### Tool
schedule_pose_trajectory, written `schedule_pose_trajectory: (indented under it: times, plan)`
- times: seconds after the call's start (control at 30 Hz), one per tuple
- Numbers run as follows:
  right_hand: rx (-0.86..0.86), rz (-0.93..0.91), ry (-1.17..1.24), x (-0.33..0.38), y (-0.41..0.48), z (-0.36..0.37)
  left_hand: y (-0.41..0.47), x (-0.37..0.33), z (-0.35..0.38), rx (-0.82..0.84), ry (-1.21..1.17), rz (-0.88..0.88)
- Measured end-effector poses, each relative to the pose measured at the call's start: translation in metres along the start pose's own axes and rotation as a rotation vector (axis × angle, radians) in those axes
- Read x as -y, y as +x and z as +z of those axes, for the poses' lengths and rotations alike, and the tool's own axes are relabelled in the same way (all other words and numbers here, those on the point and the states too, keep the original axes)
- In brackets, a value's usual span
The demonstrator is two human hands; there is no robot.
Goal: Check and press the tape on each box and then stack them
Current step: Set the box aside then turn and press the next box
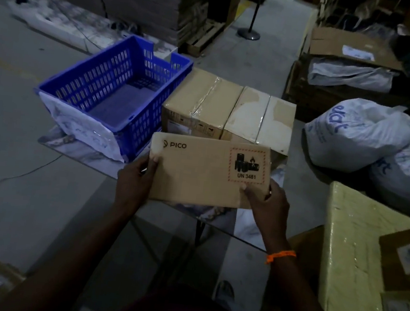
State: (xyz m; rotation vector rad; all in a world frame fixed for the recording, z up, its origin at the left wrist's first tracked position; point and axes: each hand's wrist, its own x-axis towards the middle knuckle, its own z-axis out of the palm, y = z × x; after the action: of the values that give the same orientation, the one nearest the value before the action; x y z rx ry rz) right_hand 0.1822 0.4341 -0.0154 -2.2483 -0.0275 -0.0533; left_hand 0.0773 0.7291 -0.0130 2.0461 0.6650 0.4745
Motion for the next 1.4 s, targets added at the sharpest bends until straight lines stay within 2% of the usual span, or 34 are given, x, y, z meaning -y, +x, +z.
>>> schedule_pose_trajectory:
  times: [0.1,0.27,0.33,0.4,0.5,0.6,0.77,1.1,1.27,1.4]
  plan:
    - [-0.068,-0.01,-0.025,-0.003,-0.002,-0.012,0.01,-0.015,0.011,0.106,-0.028,0.038]
    - [-0.003,-0.017,-0.027,-0.022,0.012,-0.03,0.03,-0.023,0.039,0.237,0.043,0.178]
    - [0.004,-0.085,-0.126,-0.02,0.017,-0.027,0.034,-0.027,0.047,0.246,0.182,0.24]
    - [0.025,-0.166,-0.309,-0.01,0.021,-0.017,0.035,-0.032,0.055,0.249,0.388,0.381]
    - [0.16,-0.363,-0.516,0.014,0.027,0.004,0.035,-0.044,0.07,0.351,0.587,0.538]
    - [0.296,-0.389,-0.549,0.033,0.026,0.024,0.035,-0.054,0.084,0.463,0.687,0.554]
    - [0.305,-0.364,-0.535,0.03,0.024,0.031,0.03,-0.051,0.087,0.528,0.699,0.538]
    - [0.351,-0.433,-0.524,0.023,0.018,0.008,0.021,-0.052,0.071,0.566,0.675,0.58]
    - [0.162,-0.419,-0.44,-0.02,0.0,-0.03,-0.005,-0.009,0.046,0.449,0.656,0.681]
    - [0.161,-0.358,-0.412,-0.027,-0.013,-0.031,-0.008,-0.002,0.047,0.407,0.635,0.682]
